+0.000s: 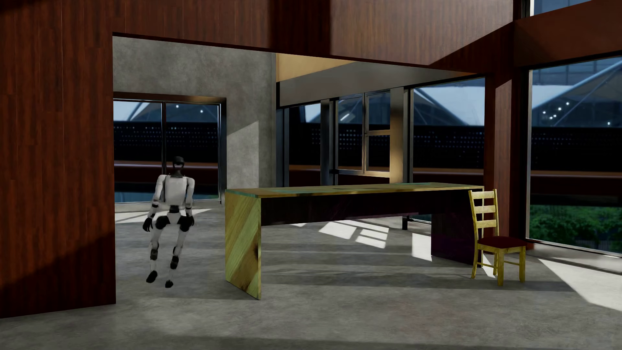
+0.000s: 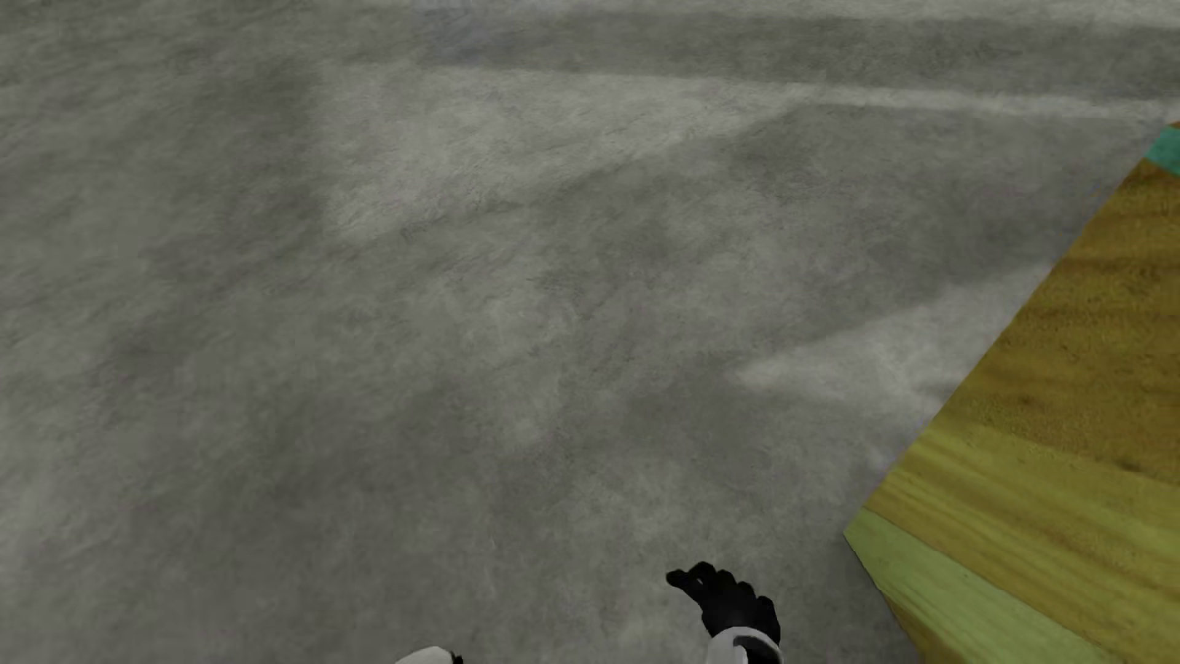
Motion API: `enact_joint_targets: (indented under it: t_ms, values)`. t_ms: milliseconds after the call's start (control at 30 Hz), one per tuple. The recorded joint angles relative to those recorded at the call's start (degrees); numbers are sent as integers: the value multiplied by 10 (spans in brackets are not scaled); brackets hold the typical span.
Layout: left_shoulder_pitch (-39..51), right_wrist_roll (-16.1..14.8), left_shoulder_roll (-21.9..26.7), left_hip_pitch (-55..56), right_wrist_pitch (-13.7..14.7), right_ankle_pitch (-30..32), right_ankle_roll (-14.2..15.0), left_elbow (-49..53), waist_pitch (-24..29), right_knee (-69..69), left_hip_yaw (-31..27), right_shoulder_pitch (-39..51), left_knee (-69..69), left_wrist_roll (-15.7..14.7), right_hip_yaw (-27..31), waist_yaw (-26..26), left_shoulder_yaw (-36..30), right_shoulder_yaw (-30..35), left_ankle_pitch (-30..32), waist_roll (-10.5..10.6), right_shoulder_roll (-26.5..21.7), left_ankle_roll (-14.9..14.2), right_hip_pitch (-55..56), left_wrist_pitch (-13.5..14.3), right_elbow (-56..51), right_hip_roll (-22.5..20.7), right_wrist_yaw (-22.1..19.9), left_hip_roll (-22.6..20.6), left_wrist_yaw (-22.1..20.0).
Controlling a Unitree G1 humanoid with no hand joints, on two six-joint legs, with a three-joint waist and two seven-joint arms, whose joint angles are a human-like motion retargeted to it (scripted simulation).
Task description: Avoid the desk
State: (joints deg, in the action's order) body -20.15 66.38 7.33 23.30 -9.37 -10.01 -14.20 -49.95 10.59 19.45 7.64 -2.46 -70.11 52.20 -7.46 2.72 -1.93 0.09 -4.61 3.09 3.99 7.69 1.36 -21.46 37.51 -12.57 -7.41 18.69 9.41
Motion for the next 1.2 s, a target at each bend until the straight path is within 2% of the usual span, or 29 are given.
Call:
enact_joint_targets:
  t_ms: [33, 67, 100, 133, 167, 200, 267, 300, 333, 367, 400, 433, 467, 533, 567, 600, 667, 700, 767, 800, 833, 867, 900, 933, 967, 1033, 1067, 1133, 1200]
  values:
    - [-39, 5, -12, 25, 67, -15, 0, -5, -1, -4, 9, 35, 87, 14, 51, -14, 0, 64, 0, 3, -24, 7, -24, 19, -46, -14, 6, 5, 13]
    - [-75, 32, -26, 36, 114, -31, 0, -1, -1, -7, 27, 65, 205, 29, 95, -27, -5, 124, 6, 7, -57, -9, -48, 42, -107, -21, 1, 2, 22]
    - [-106, 44, -40, 38, 139, -46, 0, 10, -2, -13, 30, 86, 347, 35, 130, -37, 1, 162, 20, 11, -81, -36, -73, 62, -174, -24, -16, -22, 19]
    - [-128, 28, -54, 34, 145, -60, 1, 21, -2, -24, 3, 94, 496, 28, 153, -44, 18, 182, 28, 13, -98, -65, -101, 74, -237, -19, -27, -66, 13]
    - [-140, -10, -62, 32, 147, -74, 1, 27, 0, -25, -18, 92, 601, 23, 161, -48, 30, 191, 18, 13, -111, -124, -126, 81, -292, -11, -38, -107, 14]
    - [-141, -51, -61, 35, 143, -82, 4, 33, 2, -7, -40, 81, 628, 26, 157, -50, 37, 192, 13, 13, -123, -152, -147, 82, -332, -3, -50, -140, 15]
    - [-120, -98, -57, 36, 119, -39, 16, 45, 5, 65, -84, 54, 550, 44, 139, -57, 53, 180, 66, 9, -140, -147, -177, 61, -351, 9, -75, -181, -3]
    - [-110, -95, -66, 25, 87, 17, 38, 57, 6, 141, -75, 45, 499, 36, 127, -59, 76, 177, 121, 4, -146, -150, -172, 58, -324, 15, -59, -177, -27]
    - [-96, -67, -76, 32, 43, 82, 110, 65, 9, 261, -57, 39, 421, 20, 117, -60, 99, 176, 84, -3, -149, -117, -136, 58, -283, 23, -18, -167, -44]
    - [-74, -21, -78, 24, 1, 153, 206, 68, 11, 391, -39, 31, 365, 7, 87, -61, 111, 178, 31, -10, -146, -110, -84, 61, -233, 45, 36, -152, -52]
    - [-44, 15, -68, -1, -40, 182, 213, 65, 12, 492, -20, 18, 343, 9, 54, -59, 105, 170, -11, -19, -131, -109, -26, 63, -180, 89, 69, -143, -45]
    - [-9, 31, -54, -39, -67, 149, 185, 64, 13, 553, -4, 1, 345, 17, 29, -52, 97, 152, -40, -28, -110, -112, 32, 60, -121, 130, 73, -135, -42]
    - [27, 16, -41, -82, -90, 126, 166, 70, 12, 577, 9, -16, 365, 22, 4, -42, 89, 115, -58, -35, -84, -114, 86, 58, -56, 167, 64, -131, -51]
    - [91, -62, -21, -162, -146, 112, 148, 100, 9, 538, 32, -49, 417, 30, -26, -20, 62, 9, -83, -42, -56, -119, 189, 58, 56, 205, 67, -132, -93]
    - [120, -83, -10, -195, -163, 105, 142, 121, 7, 479, 42, -71, 438, 27, -38, -10, 50, -19, -96, -43, -67, -124, 233, 77, 88, 213, 89, -133, -107]
    - [151, -76, 5, -226, -164, 100, 138, 143, 5, 396, 51, -96, 460, 12, -54, 0, 39, -20, -111, -43, -86, -129, 265, 95, 102, 223, 109, -135, -114]
    - [189, -30, 31, -299, -102, 119, 139, 206, 2, 131, 74, -150, 516, -45, -115, 16, 39, 9, -135, -46, -142, -143, 275, 127, 102, 226, 138, -139, -120]
    - [193, -16, 41, -337, -77, 117, 148, 245, 2, -30, 89, -171, 542, -78, -119, 23, 50, 8, -148, -46, -163, -153, 263, 135, 100, 198, 145, -138, -126]
    - [181, -13, 49, -396, -79, 85, 152, 309, 5, -127, 124, -196, 539, -128, -135, 31, 78, -28, -177, -47, -180, -173, 272, 150, 95, 167, 163, -134, -150]
    - [162, -8, 48, -422, -89, 110, 137, 327, 6, -90, 142, -198, 511, -144, -158, 31, 97, -43, -175, -45, -180, -181, 269, 151, 94, 159, 164, -131, -158]
    - [141, -2, 45, -441, -104, 118, 68, 335, 7, -42, 149, -195, 484, -144, -159, 33, 109, -56, -144, -40, -169, -181, 270, 142, 92, 148, 162, -121, -154]
    - [126, -2, 41, -440, -110, 167, 31, 325, 9, -17, 145, -195, 427, -131, -171, 34, 107, -70, -87, -34, -150, -169, 256, 124, 83, 144, 147, -106, -137]
    - [114, -4, 38, -417, -114, 173, 2, 301, 10, 20, 147, -195, 325, -103, -174, 35, 96, -83, -23, -25, -127, -149, 247, 105, 73, 140, 126, -77, -115]
    - [101, -13, 35, -376, -116, 139, 0, 266, 13, 58, 147, -186, 199, -68, -168, 32, 79, -93, 47, -15, -100, -125, 238, 86, 68, 126, 98, -33, -85]
    - [92, -16, 31, -313, -117, 109, 1, 225, 16, 71, 106, -168, 82, -29, -157, 24, 59, -91, 78, -4, -76, -98, 217, 69, 69, 101, 70, -13, -57]
    - [70, 3, 10, -171, -116, 70, 5, 149, 20, 50, 16, -104, -72, 31, -119, 9, 26, -59, 24, 7, -43, -76, 150, 57, 79, 54, 25, -31, -8]
    - [49, 6, -6, -107, -105, 57, 9, 129, 19, 30, -8, -66, -102, 42, -94, 3, 23, -43, 22, 7, -26, -86, 114, 58, 82, 34, 12, -31, 5]
    - [1, -19, -34, -5, -37, 30, 16, 124, 15, 1, -32, -9, -68, 37, -38, -15, 30, 6, 17, 7, 0, -69, 47, 78, 38, 7, 14, -25, 19]
    - [-38, -80, -52, 55, 81, -7, 22, 136, 11, -10, -19, 19, 78, 19, 17, -36, 38, 93, 14, 9, -3, -54, -8, 104, -80, -11, 25, -9, 15]
